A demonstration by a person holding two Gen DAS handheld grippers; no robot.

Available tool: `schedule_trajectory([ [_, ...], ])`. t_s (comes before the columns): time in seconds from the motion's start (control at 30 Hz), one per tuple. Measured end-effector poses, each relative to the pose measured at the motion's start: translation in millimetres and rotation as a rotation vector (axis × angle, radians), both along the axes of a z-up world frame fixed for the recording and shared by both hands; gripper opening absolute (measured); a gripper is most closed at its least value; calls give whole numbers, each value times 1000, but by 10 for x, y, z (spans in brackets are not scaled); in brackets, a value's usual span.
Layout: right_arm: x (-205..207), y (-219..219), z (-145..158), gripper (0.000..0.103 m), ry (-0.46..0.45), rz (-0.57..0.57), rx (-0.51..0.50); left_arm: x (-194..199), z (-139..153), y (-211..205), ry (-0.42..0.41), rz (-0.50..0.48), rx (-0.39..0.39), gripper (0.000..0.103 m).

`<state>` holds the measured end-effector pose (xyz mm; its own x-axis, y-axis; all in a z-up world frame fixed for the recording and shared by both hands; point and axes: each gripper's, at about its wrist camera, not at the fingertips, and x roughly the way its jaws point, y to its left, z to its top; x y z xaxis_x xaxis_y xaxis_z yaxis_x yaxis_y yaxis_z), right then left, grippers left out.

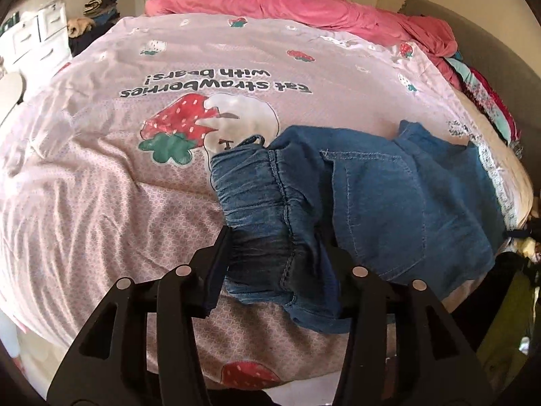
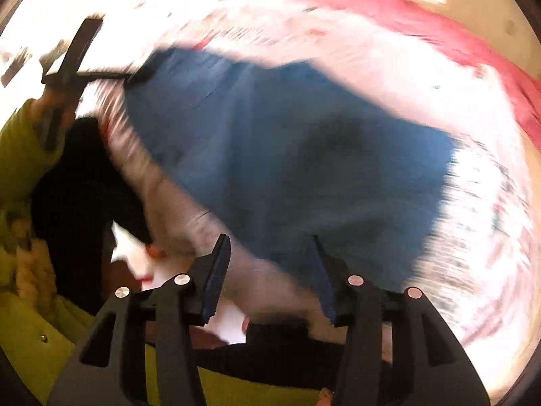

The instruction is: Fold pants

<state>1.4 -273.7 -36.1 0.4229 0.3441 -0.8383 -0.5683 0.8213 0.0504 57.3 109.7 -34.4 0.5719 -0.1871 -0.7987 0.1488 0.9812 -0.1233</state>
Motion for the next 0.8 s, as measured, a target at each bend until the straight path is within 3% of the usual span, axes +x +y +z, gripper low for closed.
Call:
schedule_trajectory([
  [0.13,247,-732,248,55,-72,-310,99,-157,363,16,-92,5,2,41],
  [0.3,634,-1337,200,56,-61,-581,167,-114,663,-209,-159,-60,-7,42],
  [0.5,1081,-1470,2,56,-14,-617,232,232,664,-1002,-149,-258,-40,49],
  [0.63,1330,-1493,-137,56,16,-627,244,545,481,-1546,-71,-370,-74,51],
  [0.8,1506,-1458,-226,56,21,-592,242,967,188,-1912,-3,-399,-11,52],
])
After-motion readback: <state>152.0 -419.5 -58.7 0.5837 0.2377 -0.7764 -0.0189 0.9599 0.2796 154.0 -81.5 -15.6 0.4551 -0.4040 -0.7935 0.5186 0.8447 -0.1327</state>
